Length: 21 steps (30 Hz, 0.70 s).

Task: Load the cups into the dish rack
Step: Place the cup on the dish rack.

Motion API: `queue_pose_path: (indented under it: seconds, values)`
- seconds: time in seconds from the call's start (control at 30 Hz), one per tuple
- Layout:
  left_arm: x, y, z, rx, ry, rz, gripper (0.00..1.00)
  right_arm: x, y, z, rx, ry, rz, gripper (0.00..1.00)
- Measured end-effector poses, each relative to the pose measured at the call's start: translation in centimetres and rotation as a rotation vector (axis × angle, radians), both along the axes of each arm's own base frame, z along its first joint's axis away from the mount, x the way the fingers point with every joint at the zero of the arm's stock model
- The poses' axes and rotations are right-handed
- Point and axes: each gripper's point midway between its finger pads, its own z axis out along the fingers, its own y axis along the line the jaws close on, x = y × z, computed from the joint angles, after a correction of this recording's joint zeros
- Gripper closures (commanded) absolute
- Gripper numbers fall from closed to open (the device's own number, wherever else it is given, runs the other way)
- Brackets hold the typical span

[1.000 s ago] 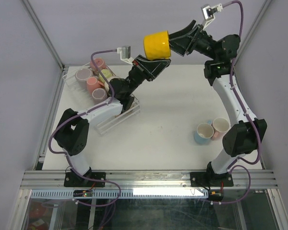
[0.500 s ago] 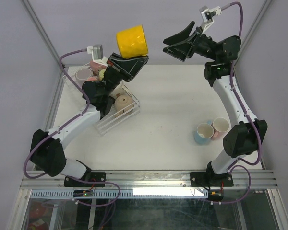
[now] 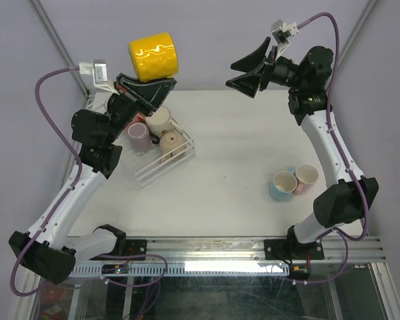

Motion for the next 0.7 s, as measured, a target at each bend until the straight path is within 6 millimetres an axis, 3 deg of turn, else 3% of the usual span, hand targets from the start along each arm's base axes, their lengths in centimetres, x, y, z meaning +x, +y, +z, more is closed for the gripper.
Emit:
queue_pose_path:
  seconds: [0.33,0.43,0.7]
  values:
    - [2.0,0.7,-4.8,0.253,0.247,0.134,1.0,1.5,-1.5,-4.5,-0.203,-0.102,-0.151,0.13]
    - [2.2,1.7,-6.0,0.32,0.322,0.191,1.0,2.2,-2.1,-6.1,-0.263,-0.1,-0.191,0.13]
    - [1.9,5.0,-9.3,0.477,0.498,0.35,1.0,3.0,-3.0,-8.2,-0.346,-0.1,-0.246,0.12]
